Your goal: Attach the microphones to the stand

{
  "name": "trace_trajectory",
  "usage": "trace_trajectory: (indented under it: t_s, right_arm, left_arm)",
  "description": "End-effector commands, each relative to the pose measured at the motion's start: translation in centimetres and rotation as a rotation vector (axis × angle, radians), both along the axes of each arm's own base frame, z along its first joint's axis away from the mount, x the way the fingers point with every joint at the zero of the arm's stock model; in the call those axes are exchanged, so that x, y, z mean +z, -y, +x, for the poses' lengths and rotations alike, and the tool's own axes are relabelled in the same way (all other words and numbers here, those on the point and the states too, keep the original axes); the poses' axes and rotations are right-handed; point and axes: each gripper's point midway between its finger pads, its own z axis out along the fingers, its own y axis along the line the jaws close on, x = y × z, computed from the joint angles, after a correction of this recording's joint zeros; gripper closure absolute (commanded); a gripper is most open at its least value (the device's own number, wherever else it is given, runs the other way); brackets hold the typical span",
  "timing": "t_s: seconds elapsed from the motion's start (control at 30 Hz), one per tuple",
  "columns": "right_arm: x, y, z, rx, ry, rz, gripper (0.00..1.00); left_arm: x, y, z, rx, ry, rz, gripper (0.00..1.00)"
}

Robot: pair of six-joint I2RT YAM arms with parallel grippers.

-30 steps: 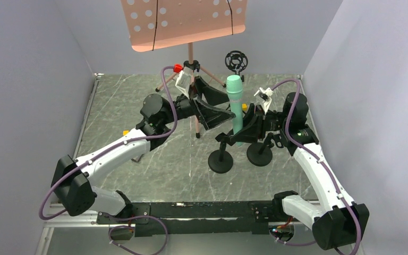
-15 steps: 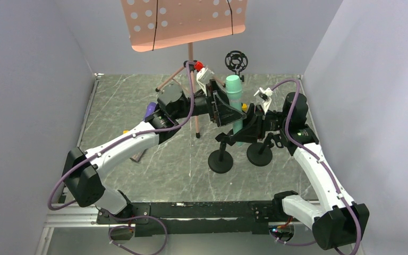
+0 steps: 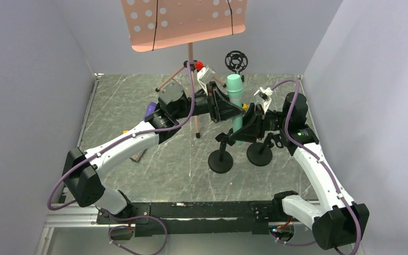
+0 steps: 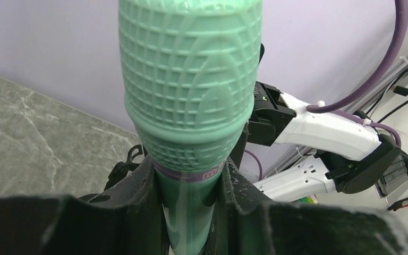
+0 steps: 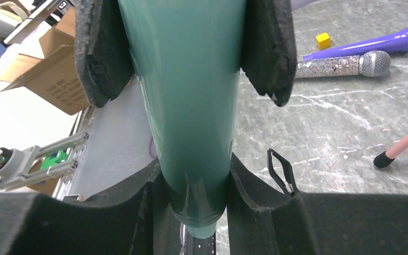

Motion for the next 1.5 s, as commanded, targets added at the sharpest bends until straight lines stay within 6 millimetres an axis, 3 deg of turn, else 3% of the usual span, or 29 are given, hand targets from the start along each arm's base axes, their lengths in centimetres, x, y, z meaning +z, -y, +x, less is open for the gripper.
trace_trajectory:
  t_s: [0.0, 0.03, 0.1, 0.2, 0.23, 0.3, 0.37, 0.5, 0.63, 0.77, 0.9, 1.17, 1.47]
  right_arm:
    - [1.3, -0.1, -0.4, 0.018, 0.093, 0.014, 0.99]
    - [1.3, -0.1, -0.3, 0.015, 0.092, 0.012, 0.97]
    - [1.2, 0.0, -0.2, 0.006, 0.098, 0.006, 0.86]
    - [1.0, 0.0, 0.0, -0.01, 0.115, -0.007, 0.56]
    - [1.0, 0.1, 0.0, -0.017, 0.128, -0.014, 0.37]
    - [0.6, 0.3, 0.5, -0.049, 0.182, -0.054, 0.13]
    - [0.2, 0.8, 1.2, -0.086, 0.25, -0.119, 0.03]
    - [-1.8, 2.2, 2.1, -0.073, 0.404, -0.285, 0.0]
    - [-5.3, 3.8, 3.0, 0.001, 0.567, -0.406, 0.0]
    - [-8.0, 4.8, 3.6, 0.091, 0.738, -0.451, 0.0]
    - [-8.9, 4.6, 4.9, 0.108, 0.773, -0.451, 0.0]
    - [-10.1, 3.0, 5.5, 0.178, 0.672, -0.347, 0.0]
    - [-10.2, 0.9, 5.0, 0.206, 0.601, -0.259, 0.0]
  left_arm:
    - [3.5, -0.4, -0.6, -0.016, 0.063, -0.079, 0.94]
    - [3.6, -0.5, -0.7, -0.021, 0.062, -0.085, 1.0]
    - [3.8, -0.7, -1.0, -0.024, 0.07, -0.097, 1.0]
    - [4.1, -1.5, -1.1, -0.007, 0.079, -0.114, 1.0]
    - [4.1, -1.9, -1.1, 0.005, 0.082, -0.115, 1.0]
    - [4.1, -2.9, -1.2, 0.026, 0.092, -0.113, 1.0]
    - [3.6, -4.1, -1.4, 0.056, 0.099, -0.102, 1.0]
    - [3.3, -6.9, -2.5, 0.117, 0.147, -0.072, 1.0]
    - [2.2, -9.3, -3.8, 0.172, 0.194, -0.001, 1.0]
    - [0.0, -11.8, -4.8, 0.237, 0.214, 0.078, 1.0]
    - [-2.1, -13.9, -5.7, 0.286, 0.235, 0.114, 1.0]
    - [-4.5, -15.4, -6.5, 0.316, 0.235, 0.115, 1.0]
    - [-4.9, -14.8, -6.5, 0.296, 0.243, 0.081, 1.0]
